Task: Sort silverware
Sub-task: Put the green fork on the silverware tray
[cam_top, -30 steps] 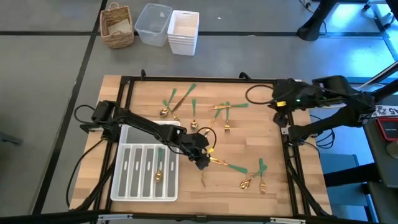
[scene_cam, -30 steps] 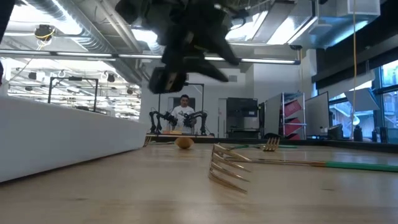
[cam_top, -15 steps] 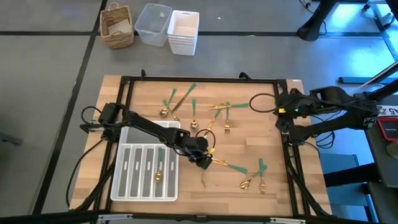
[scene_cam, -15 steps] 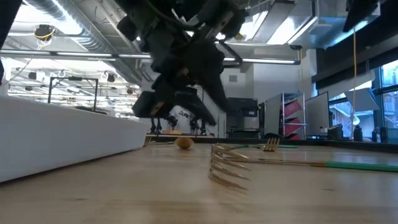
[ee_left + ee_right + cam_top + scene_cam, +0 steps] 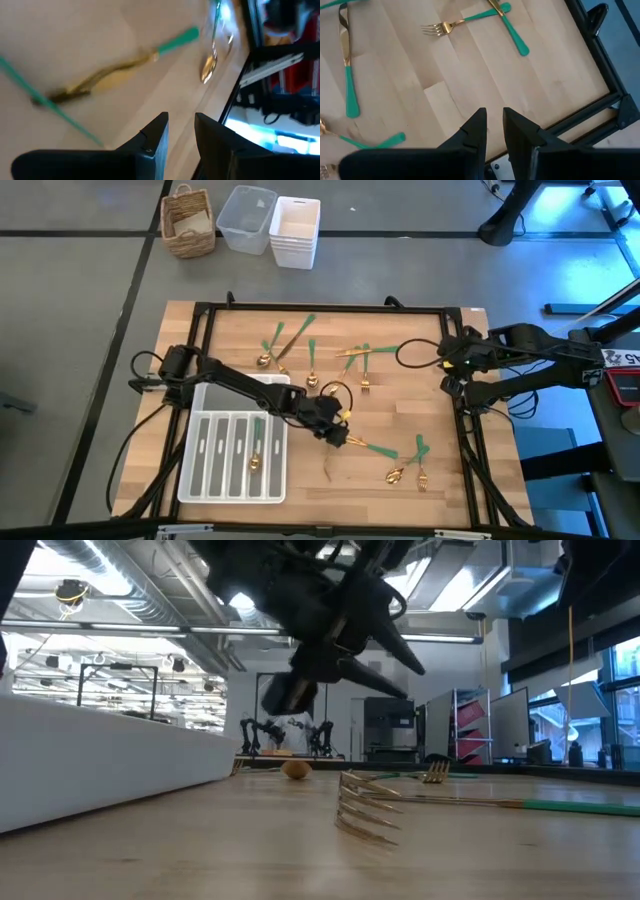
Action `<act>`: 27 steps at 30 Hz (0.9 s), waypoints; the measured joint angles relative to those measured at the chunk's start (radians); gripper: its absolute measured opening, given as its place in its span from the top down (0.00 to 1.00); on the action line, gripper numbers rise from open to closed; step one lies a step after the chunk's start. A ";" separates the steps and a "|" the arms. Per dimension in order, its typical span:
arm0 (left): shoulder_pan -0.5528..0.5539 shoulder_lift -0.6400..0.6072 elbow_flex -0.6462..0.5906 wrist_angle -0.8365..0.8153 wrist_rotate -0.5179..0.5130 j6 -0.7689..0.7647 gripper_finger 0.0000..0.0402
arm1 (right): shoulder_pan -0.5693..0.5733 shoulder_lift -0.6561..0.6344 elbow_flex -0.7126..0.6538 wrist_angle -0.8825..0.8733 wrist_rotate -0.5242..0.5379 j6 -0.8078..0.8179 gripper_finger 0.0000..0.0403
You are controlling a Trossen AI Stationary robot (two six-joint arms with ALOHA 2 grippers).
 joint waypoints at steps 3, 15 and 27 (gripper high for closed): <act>-0.031 0.001 0.098 -0.163 -0.064 -0.022 0.78 | 0.000 -0.001 0.000 0.000 0.000 -0.044 0.84; -0.051 0.206 0.371 -0.541 -0.093 -0.108 0.78 | 0.000 -0.014 0.000 0.013 0.000 -0.079 0.84; -0.042 0.219 0.371 -0.599 -0.069 -0.173 0.78 | 0.000 -0.014 0.000 0.018 0.000 -0.079 0.84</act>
